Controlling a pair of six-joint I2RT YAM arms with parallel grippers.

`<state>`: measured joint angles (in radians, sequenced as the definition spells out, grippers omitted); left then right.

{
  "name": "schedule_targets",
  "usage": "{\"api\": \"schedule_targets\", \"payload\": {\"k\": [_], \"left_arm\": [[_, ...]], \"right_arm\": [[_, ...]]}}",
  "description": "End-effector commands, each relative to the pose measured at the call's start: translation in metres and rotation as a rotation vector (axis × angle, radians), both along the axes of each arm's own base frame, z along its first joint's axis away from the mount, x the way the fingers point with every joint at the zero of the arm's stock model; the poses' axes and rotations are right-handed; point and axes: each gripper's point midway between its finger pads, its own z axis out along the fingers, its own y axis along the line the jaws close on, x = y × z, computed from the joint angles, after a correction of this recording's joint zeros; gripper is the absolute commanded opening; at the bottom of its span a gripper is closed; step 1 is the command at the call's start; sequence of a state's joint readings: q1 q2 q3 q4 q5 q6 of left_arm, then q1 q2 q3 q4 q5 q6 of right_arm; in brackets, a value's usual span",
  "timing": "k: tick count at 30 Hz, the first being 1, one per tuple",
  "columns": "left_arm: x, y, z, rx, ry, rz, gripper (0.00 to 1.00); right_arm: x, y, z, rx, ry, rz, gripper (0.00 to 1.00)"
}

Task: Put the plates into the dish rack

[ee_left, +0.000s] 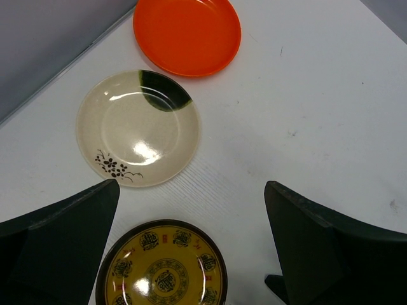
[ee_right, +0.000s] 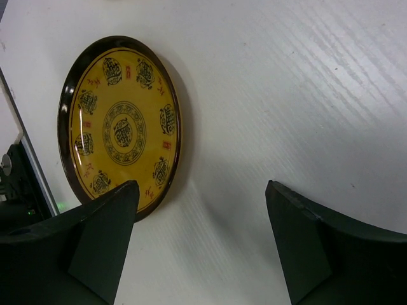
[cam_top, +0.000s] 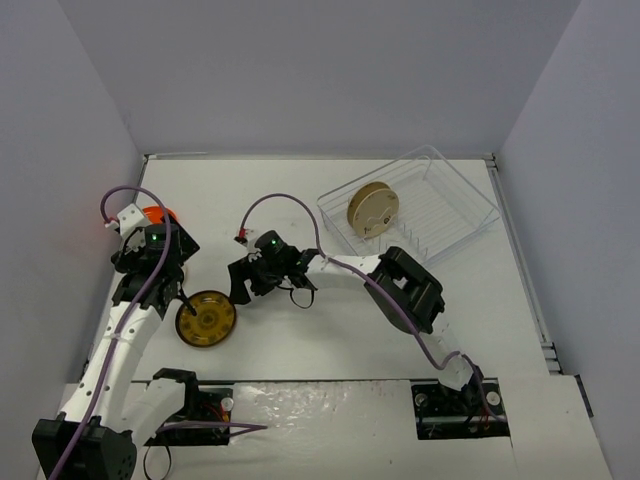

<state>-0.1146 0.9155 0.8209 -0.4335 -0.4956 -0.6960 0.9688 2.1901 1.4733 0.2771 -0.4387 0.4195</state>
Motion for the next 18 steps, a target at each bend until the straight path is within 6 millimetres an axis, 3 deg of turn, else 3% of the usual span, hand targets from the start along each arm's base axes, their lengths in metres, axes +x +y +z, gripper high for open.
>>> {"api": "schedule_targets", "payload": {"k": [1,9,18], "left_arm": [[0.009,0.001,0.010,-0.009,-0.053,0.009,0.97],[0.013,-0.002,0.008,-0.015,-0.051,-0.003,0.97],[0.006,-0.001,0.010,-0.017,-0.066,-0.003,0.97]], "right_arm": [[-0.009,0.020,0.021,0.077,0.018,0.055,0.74],[-0.035,0.030,0.012,0.072,0.134,0.143,0.66],[-0.039,0.032,-0.014,0.027,0.228,0.097,0.53]]}}
